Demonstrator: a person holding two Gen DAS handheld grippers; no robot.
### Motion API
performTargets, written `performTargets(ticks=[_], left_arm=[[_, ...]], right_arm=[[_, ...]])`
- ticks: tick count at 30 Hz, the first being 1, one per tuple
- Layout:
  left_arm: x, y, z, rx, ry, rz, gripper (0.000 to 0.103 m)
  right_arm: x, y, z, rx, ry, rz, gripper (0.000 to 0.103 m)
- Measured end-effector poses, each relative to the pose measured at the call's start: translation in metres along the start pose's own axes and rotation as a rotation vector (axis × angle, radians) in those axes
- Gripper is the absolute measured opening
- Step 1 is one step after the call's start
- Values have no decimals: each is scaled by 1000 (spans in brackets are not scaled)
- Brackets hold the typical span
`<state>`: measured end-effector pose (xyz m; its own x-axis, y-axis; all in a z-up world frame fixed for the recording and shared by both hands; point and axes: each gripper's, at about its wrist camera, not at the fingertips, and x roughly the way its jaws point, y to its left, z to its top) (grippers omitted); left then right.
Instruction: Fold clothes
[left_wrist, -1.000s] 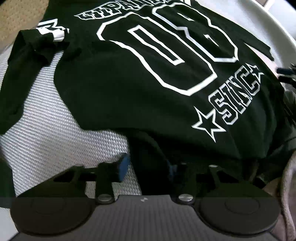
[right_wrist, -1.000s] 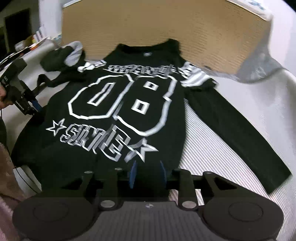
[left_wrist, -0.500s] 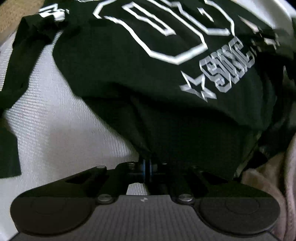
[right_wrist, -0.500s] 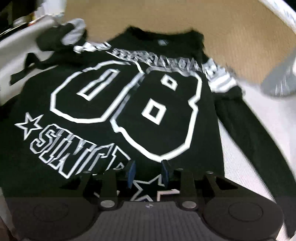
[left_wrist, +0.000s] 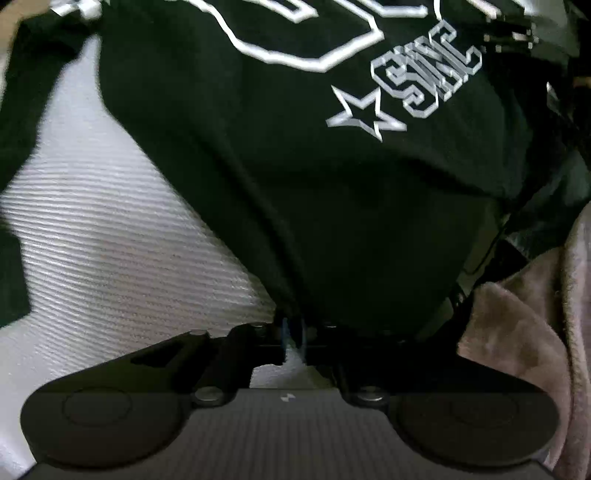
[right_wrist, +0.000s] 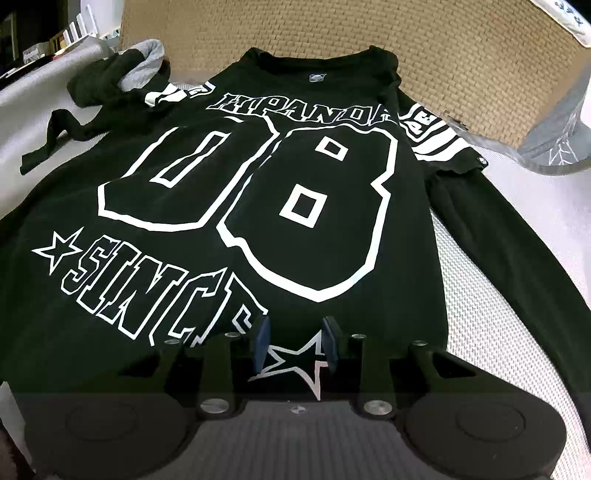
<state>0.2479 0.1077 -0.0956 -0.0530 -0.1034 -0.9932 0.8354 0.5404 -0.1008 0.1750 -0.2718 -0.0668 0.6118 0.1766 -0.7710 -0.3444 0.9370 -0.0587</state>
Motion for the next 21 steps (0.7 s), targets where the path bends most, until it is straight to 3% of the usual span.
performTargets(ticks=[2, 4, 7, 13, 21], left_arm=[[-17, 2, -3, -17, -50, 13, 25], [-37, 13, -8, -52, -121, 41, 30], [-57, 34, -11, -138, -235, 96, 50], [-52, 80, -20, -353, -394, 269, 52], [-35, 121, -22, -498, -553, 435, 58]], right_arm=[[0, 1, -1, -1, -6, -5, 35], [0, 2, -1, 4, -9, -10, 35], [-1, 3, -1, 12, -12, -18, 35], [-4, 6, -5, 18, -15, -25, 35], [-4, 8, -6, 38, -20, -43, 35]])
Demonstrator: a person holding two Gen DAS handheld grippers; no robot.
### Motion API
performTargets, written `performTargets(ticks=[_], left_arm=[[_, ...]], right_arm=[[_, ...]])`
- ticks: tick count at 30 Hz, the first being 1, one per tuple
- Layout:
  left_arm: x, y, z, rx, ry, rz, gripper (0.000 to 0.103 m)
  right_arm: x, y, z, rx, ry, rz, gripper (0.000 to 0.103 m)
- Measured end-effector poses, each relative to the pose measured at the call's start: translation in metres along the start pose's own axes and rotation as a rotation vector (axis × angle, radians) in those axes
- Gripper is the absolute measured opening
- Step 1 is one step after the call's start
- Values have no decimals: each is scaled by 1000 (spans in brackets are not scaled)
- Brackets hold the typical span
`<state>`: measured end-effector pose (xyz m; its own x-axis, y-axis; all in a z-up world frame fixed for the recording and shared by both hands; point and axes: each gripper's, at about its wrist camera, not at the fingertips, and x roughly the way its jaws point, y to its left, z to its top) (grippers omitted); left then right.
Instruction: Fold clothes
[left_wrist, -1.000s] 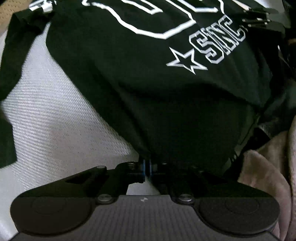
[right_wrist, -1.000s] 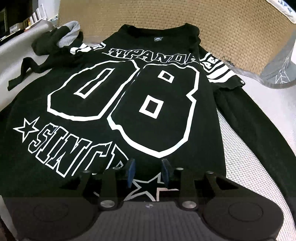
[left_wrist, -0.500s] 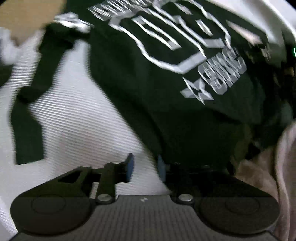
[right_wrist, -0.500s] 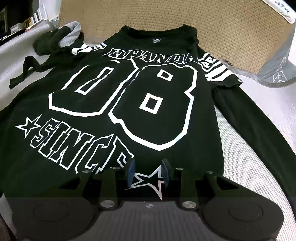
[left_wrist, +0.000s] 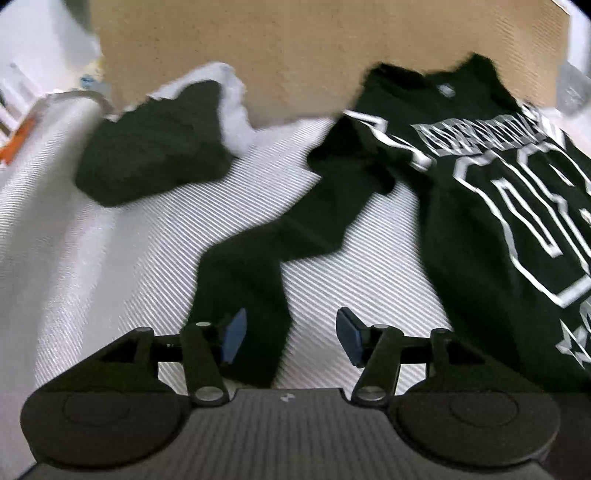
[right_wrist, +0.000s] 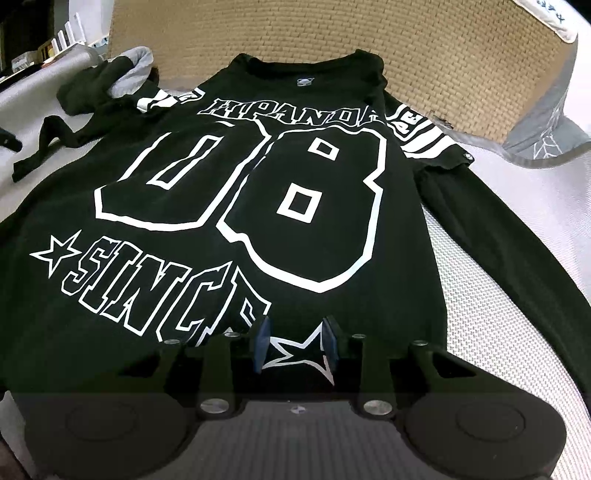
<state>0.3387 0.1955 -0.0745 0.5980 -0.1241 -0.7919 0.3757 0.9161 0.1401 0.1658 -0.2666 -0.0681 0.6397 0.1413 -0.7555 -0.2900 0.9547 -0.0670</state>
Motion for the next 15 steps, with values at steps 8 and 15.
performTargets(ticks=[8, 15], left_arm=[[35, 13, 11, -4, -68, 99, 58], [61, 14, 11, 90, -41, 149, 44]], right_arm=[[0, 1, -1, 21, -4, -9, 36], [0, 0, -2, 28, -8, -7, 36]])
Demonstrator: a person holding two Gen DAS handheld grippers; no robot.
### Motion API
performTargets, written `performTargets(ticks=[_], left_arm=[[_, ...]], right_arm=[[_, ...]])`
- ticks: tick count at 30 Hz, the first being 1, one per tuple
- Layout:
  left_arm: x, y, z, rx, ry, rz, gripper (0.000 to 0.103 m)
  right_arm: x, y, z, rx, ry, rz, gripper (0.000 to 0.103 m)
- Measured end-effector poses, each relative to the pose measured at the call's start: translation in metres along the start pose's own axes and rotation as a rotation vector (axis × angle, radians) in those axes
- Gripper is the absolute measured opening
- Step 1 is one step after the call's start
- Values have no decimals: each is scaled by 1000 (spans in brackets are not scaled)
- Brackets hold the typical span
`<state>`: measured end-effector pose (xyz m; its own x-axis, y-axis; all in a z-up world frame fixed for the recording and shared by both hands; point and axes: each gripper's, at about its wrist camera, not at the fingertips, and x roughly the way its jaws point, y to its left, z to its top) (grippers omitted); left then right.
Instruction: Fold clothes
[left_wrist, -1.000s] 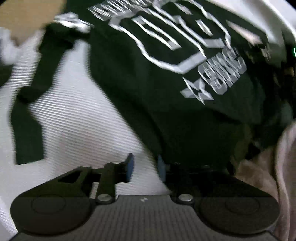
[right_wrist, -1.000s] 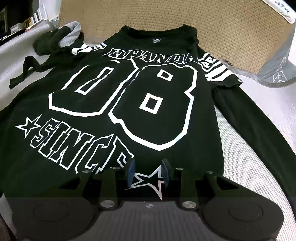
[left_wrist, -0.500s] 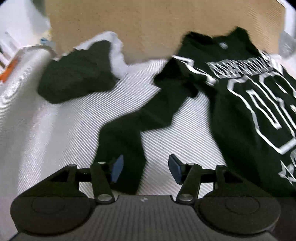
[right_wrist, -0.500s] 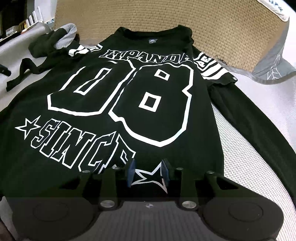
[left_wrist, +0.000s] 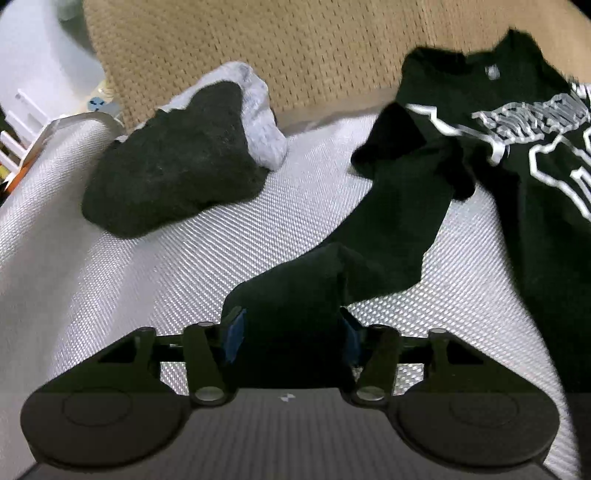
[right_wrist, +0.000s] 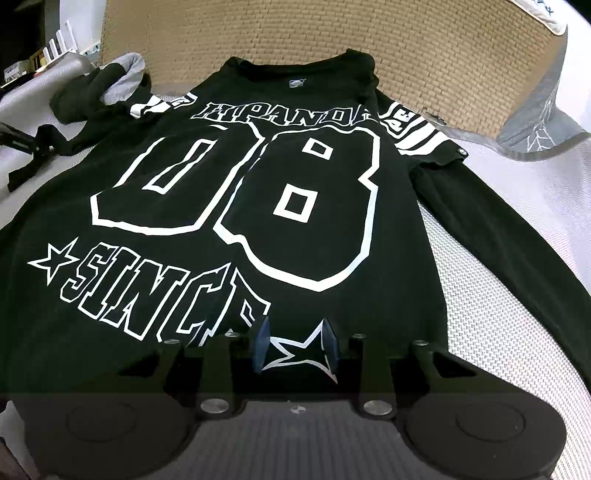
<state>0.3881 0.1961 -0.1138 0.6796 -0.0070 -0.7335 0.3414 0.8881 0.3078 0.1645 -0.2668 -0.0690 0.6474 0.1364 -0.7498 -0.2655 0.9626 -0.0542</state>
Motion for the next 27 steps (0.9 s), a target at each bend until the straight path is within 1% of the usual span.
performTargets(ticks=[1, 2, 3, 5, 8, 12, 15, 16, 19, 20, 21, 22, 23, 24, 26, 27], left_arm=[[3, 0, 0, 11, 6, 5, 24], [5, 1, 0, 8, 16, 14, 8], [5, 3, -1, 0, 14, 14, 5], [0, 10, -3, -5, -28, 47, 5], [-11, 27, -7, -31, -70, 91, 4], [-41, 58, -9, -97, -172, 172, 4], [-71, 61, -10, -46, -269, 246, 4], [-77, 58, -12, -3, -289, 267, 5], [-75, 47, -26, 118, -241, 272, 6], [-68, 45, -33, 131, -182, 242, 9], [-62, 44, -38, 129, -130, 209, 10], [-56, 43, -46, 123, -88, 183, 16], [-50, 42, -54, 115, -48, 158, 25], [-45, 41, -59, 101, -20, 131, 27], [-42, 39, -69, 63, 10, 58, 38], [-42, 38, -70, 49, 24, 19, 41]], right_arm=[[0, 0, 0, 0, 0, 1, 36], [0, 0, 0, 0, 1, 1, 36], [0, 0, 0, 0, 1, 1, 36], [0, 0, 0, -1, 1, 0, 36], [-1, -1, 0, -5, 0, 0, 36], [-1, -1, -1, -8, -4, -2, 36], [-1, -2, -1, -8, -4, -1, 36], [-1, -2, -1, -8, -3, -1, 36], [-2, -1, -1, -8, -4, 0, 36], [-2, -1, -1, -8, -5, 0, 36], [-2, -1, -1, -8, -6, 0, 36], [-2, -2, -1, -7, -8, 0, 36], [-2, -2, -2, -6, -10, 0, 36], [-2, -2, -2, -5, -11, 0, 36], [-2, -2, -2, -4, -11, 0, 36], [-2, -2, -2, -5, -11, 0, 36]])
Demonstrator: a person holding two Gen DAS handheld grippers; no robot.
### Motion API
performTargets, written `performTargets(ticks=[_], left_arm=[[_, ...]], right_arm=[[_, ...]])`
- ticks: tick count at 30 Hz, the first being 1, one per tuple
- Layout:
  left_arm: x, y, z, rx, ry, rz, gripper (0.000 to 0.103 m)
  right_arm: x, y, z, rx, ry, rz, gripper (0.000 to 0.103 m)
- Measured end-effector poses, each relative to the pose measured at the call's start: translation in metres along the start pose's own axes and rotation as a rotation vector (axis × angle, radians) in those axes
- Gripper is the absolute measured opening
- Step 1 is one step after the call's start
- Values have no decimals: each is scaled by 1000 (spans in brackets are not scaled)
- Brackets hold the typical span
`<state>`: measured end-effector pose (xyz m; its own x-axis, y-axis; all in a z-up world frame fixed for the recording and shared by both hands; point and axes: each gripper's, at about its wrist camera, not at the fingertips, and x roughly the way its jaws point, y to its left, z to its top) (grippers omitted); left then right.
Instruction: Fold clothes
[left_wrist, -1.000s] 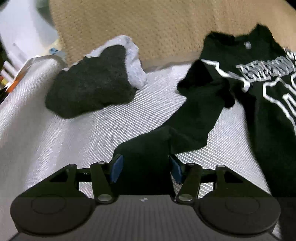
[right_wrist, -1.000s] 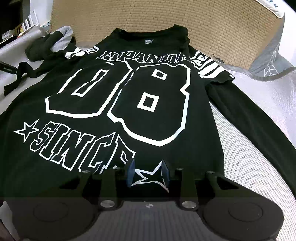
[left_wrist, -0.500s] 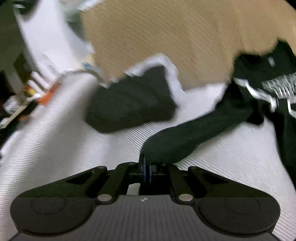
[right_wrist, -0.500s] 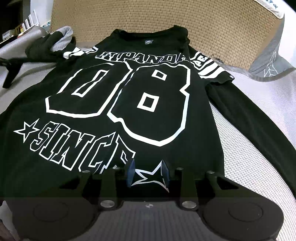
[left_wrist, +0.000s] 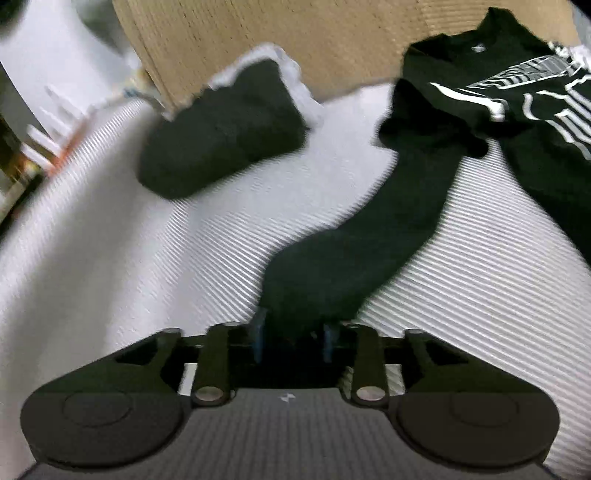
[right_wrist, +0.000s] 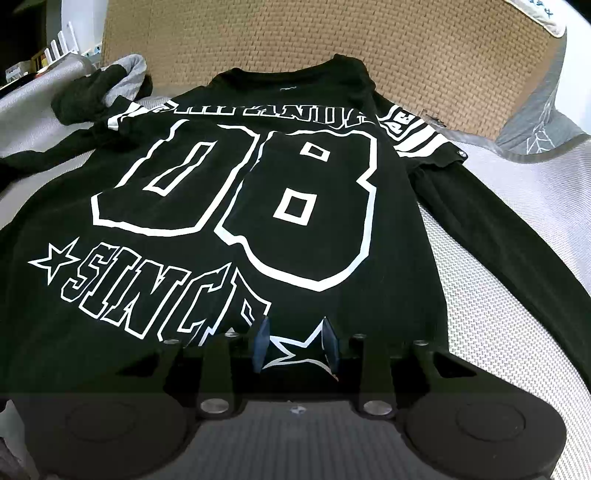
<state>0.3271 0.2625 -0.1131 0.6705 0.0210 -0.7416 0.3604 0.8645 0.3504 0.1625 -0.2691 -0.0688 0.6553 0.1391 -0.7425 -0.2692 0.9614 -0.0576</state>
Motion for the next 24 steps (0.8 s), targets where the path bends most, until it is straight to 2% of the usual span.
performTargets(ticks=[1, 2, 5, 12, 17, 19, 21, 24], left_arm=[[-2, 0, 0, -7, -4, -42, 43], [-7, -1, 0, -11, -20, -85, 50], [-17, 7, 14, -35, -82, -198, 57], [-12, 17, 55, -97, -148, -236, 59], [-28, 28, 55, -211, -237, -349, 60], [-30, 34, 53, -238, -257, -349, 62], [-28, 39, 49, -249, -250, -355, 62], [-21, 42, 38, -251, -198, -336, 63]], right_arm=[[0, 0, 0, -1, 0, 1, 36], [0, 0, 0, -1, 0, 1, 36], [0, 0, 0, -1, -1, -1, 36], [0, 0, 0, 3, 0, -1, 36], [-4, 0, 3, 4, 6, 18, 36], [-10, 3, 6, -3, -5, 50, 36], [-15, 10, 13, -16, -38, 75, 36], [-17, 27, 36, -63, -76, 128, 36]])
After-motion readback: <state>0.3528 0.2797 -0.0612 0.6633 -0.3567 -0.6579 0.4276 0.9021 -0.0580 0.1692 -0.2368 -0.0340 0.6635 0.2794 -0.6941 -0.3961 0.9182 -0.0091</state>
